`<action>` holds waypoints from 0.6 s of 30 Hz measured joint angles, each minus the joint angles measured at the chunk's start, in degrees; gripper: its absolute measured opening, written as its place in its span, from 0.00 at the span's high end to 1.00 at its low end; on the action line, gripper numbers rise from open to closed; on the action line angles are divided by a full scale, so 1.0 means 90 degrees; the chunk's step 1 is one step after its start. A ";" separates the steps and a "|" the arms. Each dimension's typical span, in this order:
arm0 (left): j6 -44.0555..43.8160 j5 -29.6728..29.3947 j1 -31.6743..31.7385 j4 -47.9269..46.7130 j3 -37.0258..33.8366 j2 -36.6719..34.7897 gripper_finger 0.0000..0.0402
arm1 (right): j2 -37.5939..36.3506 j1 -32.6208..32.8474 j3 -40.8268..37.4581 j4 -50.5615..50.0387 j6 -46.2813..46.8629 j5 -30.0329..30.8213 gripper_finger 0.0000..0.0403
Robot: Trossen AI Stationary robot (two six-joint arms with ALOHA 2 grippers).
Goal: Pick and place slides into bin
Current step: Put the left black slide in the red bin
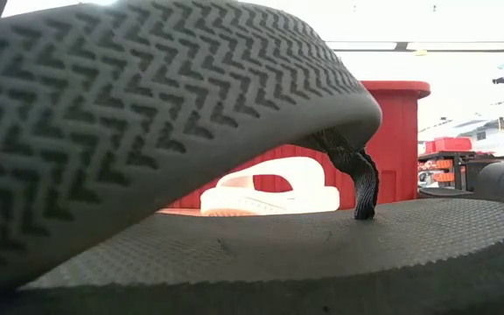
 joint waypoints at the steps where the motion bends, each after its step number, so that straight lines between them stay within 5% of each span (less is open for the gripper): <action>1: 0.0161 0.0130 0.0211 0.0220 -0.0239 0.0004 0.94 | 0.0000 0.0000 0.0000 0.0000 0.0000 -0.0002 0.56; 6: 0.1011 0.0917 0.1067 0.1603 -0.1480 0.0003 0.94 | 0.0000 0.0000 0.0000 0.0000 -0.0049 0.0000 0.56; 18: 0.2496 0.1476 0.2363 0.3863 -0.3721 -0.0010 0.92 | 0.0000 0.0002 0.0000 0.0000 -0.0209 0.0324 0.56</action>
